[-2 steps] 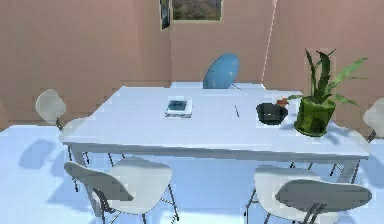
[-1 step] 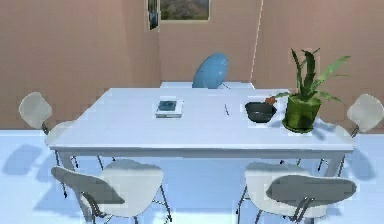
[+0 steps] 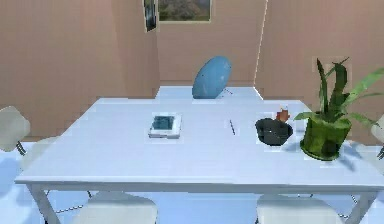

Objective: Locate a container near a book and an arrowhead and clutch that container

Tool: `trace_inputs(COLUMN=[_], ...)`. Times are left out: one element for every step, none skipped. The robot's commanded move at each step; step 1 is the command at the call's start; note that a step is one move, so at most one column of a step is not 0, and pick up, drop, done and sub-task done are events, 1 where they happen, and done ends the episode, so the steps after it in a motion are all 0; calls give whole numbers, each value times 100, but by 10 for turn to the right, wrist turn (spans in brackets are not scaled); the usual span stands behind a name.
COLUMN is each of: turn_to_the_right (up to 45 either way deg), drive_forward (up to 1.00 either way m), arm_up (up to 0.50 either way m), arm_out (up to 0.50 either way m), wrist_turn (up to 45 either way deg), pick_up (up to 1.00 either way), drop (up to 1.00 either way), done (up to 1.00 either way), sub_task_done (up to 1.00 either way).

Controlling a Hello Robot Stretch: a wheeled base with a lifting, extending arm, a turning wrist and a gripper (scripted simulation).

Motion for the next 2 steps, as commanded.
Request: trace_inputs(turn_to_the_right=[-450,-180], drive_forward=[0,0], arm_up=[0,0], arm_out=[0,0], wrist_turn=[0,0], pick_up=[0,0], drop=[0,0], done=[0,0], sub_task_done=[0,0])
